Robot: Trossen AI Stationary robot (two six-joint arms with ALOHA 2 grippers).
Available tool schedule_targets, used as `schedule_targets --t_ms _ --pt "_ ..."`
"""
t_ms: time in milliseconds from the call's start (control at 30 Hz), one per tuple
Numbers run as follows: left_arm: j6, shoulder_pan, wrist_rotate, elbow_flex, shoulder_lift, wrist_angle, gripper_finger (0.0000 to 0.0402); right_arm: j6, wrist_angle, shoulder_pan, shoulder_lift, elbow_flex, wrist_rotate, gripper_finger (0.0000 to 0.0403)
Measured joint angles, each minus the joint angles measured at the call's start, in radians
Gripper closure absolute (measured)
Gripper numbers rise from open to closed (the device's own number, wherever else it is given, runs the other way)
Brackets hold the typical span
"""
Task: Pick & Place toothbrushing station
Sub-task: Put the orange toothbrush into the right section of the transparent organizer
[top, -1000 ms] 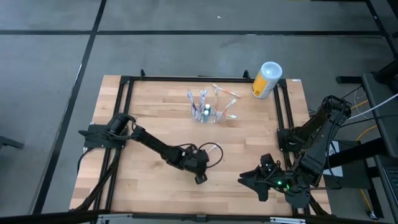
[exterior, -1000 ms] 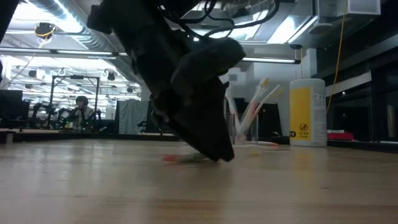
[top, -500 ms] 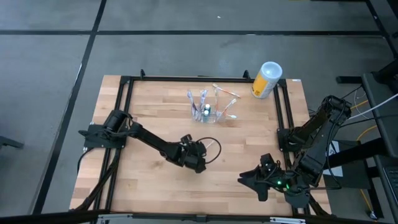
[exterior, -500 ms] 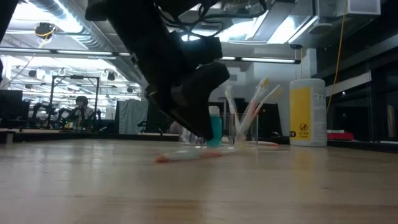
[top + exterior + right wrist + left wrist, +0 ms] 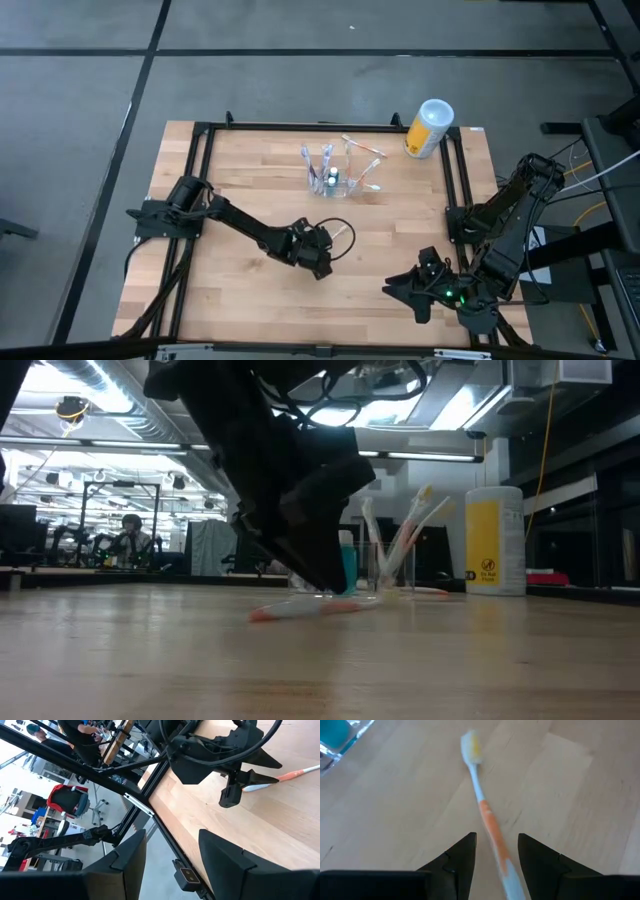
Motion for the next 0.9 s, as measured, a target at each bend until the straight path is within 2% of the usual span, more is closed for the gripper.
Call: schedule_targets --t_ms 133,300,400,633,733,900 --pt "0.0 0.003 -0.001 0.0 0.0 -0.002 0.0258 0.0 0.0 0.0 0.0 0.0 0.0 0.0218" --pt "-0.029 0.02 0.083 0.002 0.04 0.003 0.0258 -0.003 0.0 0.0 0.0 0.0 0.0 0.0218" --pt "-0.055 0.023 0.101 0.003 0.06 0.005 0.0258 -0.003 0.0 0.0 0.0 0.0 0.0 0.0218" --pt "-0.067 0.031 0.102 0.003 0.065 0.004 0.026 -0.003 0.003 0.0 0.0 0.0 0.0 0.0218" --pt "-0.083 0.048 0.138 0.002 0.065 -0.01 0.028 -0.003 0.003 0.0 0.0 0.0 0.0 0.0218" --pt "-0.1 0.069 0.153 -0.002 0.064 -0.024 0.0349 -0.01 0.01 -0.002 0.0 0.0 0.005 0.0218"
